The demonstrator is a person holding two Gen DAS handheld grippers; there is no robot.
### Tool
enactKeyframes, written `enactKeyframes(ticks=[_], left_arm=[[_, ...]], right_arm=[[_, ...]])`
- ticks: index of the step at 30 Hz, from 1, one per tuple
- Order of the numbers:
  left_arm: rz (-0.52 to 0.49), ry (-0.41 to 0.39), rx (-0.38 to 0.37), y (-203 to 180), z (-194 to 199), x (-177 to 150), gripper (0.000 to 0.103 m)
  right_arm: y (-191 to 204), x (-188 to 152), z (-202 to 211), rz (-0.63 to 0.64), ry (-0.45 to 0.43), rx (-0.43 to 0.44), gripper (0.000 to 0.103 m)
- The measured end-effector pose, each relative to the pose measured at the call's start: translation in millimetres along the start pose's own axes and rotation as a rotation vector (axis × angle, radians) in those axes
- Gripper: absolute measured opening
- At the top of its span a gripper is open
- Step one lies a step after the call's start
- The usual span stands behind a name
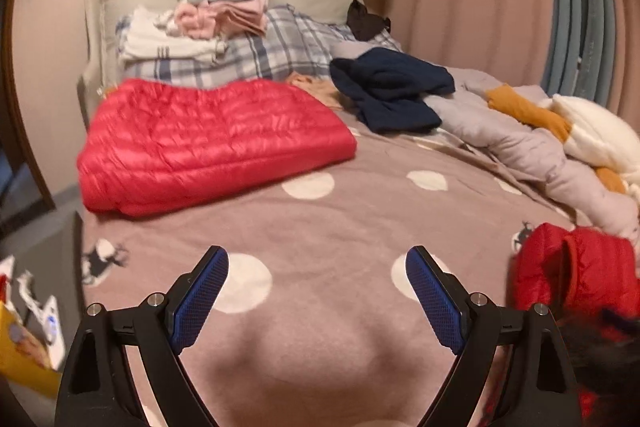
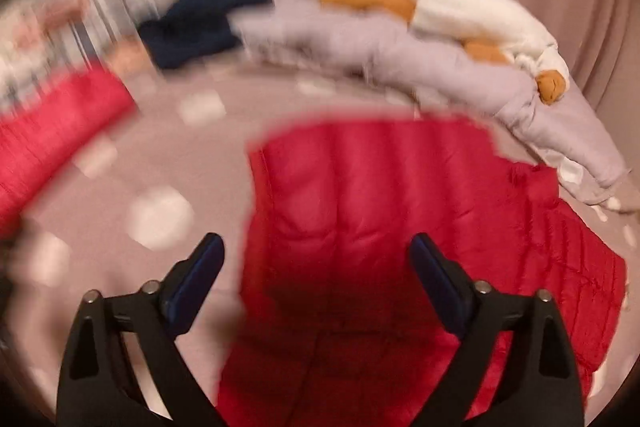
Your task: Fold large clothes
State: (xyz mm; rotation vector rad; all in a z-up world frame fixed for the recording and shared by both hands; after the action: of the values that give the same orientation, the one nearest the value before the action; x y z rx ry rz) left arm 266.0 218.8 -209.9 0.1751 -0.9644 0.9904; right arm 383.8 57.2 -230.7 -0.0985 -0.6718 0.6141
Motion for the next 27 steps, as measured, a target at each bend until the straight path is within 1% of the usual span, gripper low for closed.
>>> enactKeyframes(ticks=[1,2,3,4,5,7,8,9,11,13,15,17,19,20,21,22,23,24,25,26,27], left_arm=[[0.001,0.018,-0.007,-2,0,-1,0.09],[0.005,0.041,-0.029,-5,1,-3,0.09],[0.012,0.052,-0.058,-9,3,-4,0.09],[0.014,0.053,-0.073,-12,4,-4,0.09],[0.008,0.052,-0.082,-16,7,-6,0.09],[-0.01,0.052,-0.108,-27,13,-10,0.09],[-0.016,0.056,-0.118,-33,15,-13,0.09],[-0.023,0.062,-0.132,-40,18,-17,0.09],[-0.034,0.075,-0.163,-49,23,-22,0.09],[-0.051,0.091,-0.199,-60,29,-29,0.09],[-0.069,0.1,-0.232,-71,33,-36,0.09],[-0.109,0.111,-0.25,-85,35,-44,0.09],[-0.147,0.128,-0.273,-98,38,-52,0.09],[-0.153,0.148,-0.303,-103,40,-56,0.09],[-0.152,0.173,-0.331,-108,40,-59,0.09],[-0.151,0.19,-0.35,-110,40,-60,0.09],[-0.15,0.208,-0.377,-114,40,-62,0.09],[-0.155,0.218,-0.395,-119,38,-64,0.09],[-0.164,0.214,-0.392,-122,36,-66,0.09],[-0.18,0.203,-0.369,-126,33,-68,0.084],[-0.195,0.197,-0.345,-129,30,-71,0.072]], right_arm=[[1,-8,-21,0.023,0.067,-0.036,0.067],[-2,-12,-27,0.015,0.074,-0.037,0.061],[-8,-16,-25,-0.016,0.054,-0.032,0.049],[-19,-20,-19,-0.066,0.022,-0.018,0.04],[-30,-24,-10,-0.099,0.001,-0.002,0.025],[-46,-27,5,-0.111,-0.025,0.003,0.025],[-57,-30,16,-0.119,-0.045,-0.014,0.025],[-75,-34,34,-0.135,-0.08,-0.052,0.025],[-103,-42,57,-0.171,-0.129,-0.099,0.025],[-145,-58,82,-0.24,-0.153,-0.148,0.026],[-185,-79,96,-0.315,-0.145,-0.193,0.027],[-231,-118,106,-0.416,-0.114,-0.26,0.027],[-265,-158,106,-0.505,-0.064,-0.311,0.022],[-275,-171,105,-0.529,-0.045,-0.328,0.021],[-285,-188,103,-0.559,-0.028,-0.34,0.023],[-298,-209,99,-0.593,-0.015,-0.332,0.024],[-303,-218,95,-0.611,-0.007,-0.32,0.027],[-311,-235,89,-0.659,0.005,-0.298,0.045],[-315,-246,87,-0.704,0.001,-0.288,0.055],[-317,-257,85,-0.752,-0.029,-0.271,0.059],[-320,-258,81,-0.758,-0.039,-0.257,0.056]])
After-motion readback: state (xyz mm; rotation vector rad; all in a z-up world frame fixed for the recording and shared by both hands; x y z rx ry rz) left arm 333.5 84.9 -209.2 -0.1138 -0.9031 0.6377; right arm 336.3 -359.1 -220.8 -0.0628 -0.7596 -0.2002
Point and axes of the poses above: each gripper's, at about its wrist camera, not at the fingertips, and z roughly against the way its jaws point, y to its left, x to its top, the point moved 3 cm from there along -z, roughly the way its jaws point, and after that the axes turned 15 degrees about z, right-handed, at the moved point
